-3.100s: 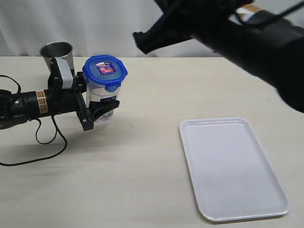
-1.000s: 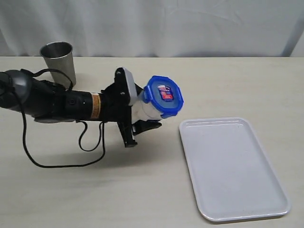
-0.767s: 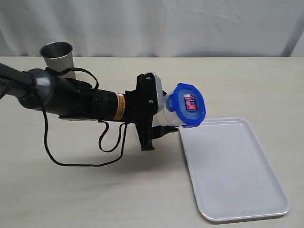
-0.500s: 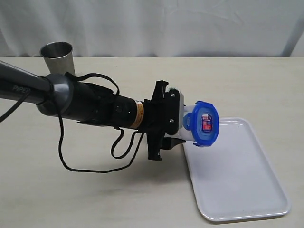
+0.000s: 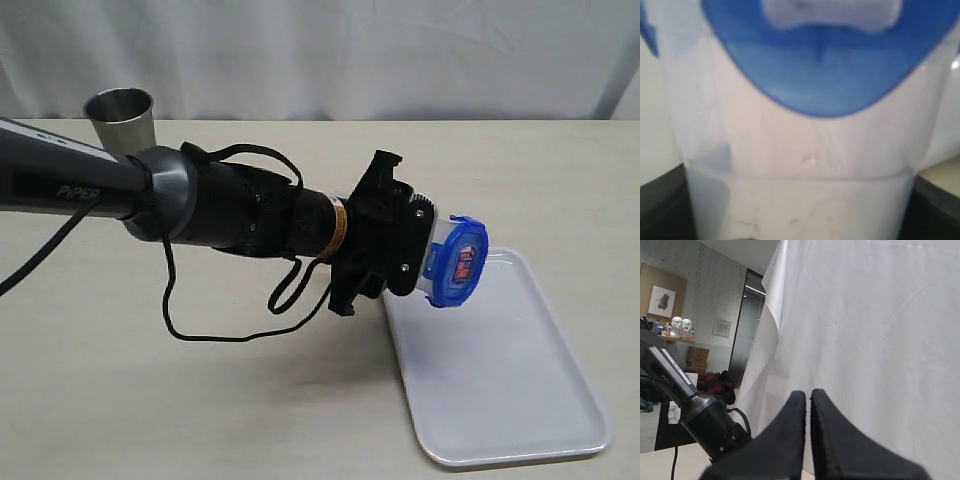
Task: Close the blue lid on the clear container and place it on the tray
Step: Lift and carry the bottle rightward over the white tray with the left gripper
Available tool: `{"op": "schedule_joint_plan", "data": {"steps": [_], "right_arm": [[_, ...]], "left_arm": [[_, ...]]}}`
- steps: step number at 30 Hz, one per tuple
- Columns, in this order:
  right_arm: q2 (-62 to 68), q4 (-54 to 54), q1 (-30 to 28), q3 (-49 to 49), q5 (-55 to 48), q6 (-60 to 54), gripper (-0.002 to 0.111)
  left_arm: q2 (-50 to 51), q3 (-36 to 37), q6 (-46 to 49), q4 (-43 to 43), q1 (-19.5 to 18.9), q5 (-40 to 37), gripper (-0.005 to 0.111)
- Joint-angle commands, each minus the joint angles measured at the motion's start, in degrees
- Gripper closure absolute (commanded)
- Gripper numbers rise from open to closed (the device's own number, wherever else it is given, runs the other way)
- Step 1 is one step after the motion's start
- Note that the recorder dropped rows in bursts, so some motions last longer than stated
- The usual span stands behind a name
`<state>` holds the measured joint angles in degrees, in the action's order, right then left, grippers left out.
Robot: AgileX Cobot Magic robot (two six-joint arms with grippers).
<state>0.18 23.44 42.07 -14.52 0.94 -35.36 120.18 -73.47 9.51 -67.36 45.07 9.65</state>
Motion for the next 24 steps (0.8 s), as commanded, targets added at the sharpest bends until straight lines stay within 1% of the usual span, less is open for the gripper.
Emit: {"op": "schedule_joint_plan", "data": {"steps": [1,6,9,16,20,22,24], "right_arm": [[-0.2,0.1,0.0,0.3,-0.2,0.2,0.104],[-0.2,0.1,0.0,0.3,-0.2,0.2,0.104],[-0.2,0.1,0.0,0.3,-0.2,0.2,0.104],[-0.2,0.1,0.0,0.3,-0.2,0.2,0.104],[-0.2,0.1,0.0,0.3,-0.2,0.2,0.104],[-0.2,0.1,0.0,0.3,-0.2,0.2,0.104],[-0.2,0.1,0.0,0.3,-0.2,0.2,0.104]], "left_arm": [[-0.7,-2.4,5.9,0.4,2.2,-5.6,0.107],[-0.7,-4.0,11.8,0.4,3.8,-12.3,0.107],[-0.7,-4.6,13.0,-1.4,4.5,-15.8,0.107],[-0.7,-5.3,13.0,-11.5,6.3,-24.8,0.107],[-0.7,-5.3,13.0,-14.5,6.8,-26.8,0.107],[-0.7,-5.3,13.0,-15.0,7.0,-26.8,0.107],[-0.7,-5.3,12.3,-14.5,7.4,-25.2,0.107]]}}
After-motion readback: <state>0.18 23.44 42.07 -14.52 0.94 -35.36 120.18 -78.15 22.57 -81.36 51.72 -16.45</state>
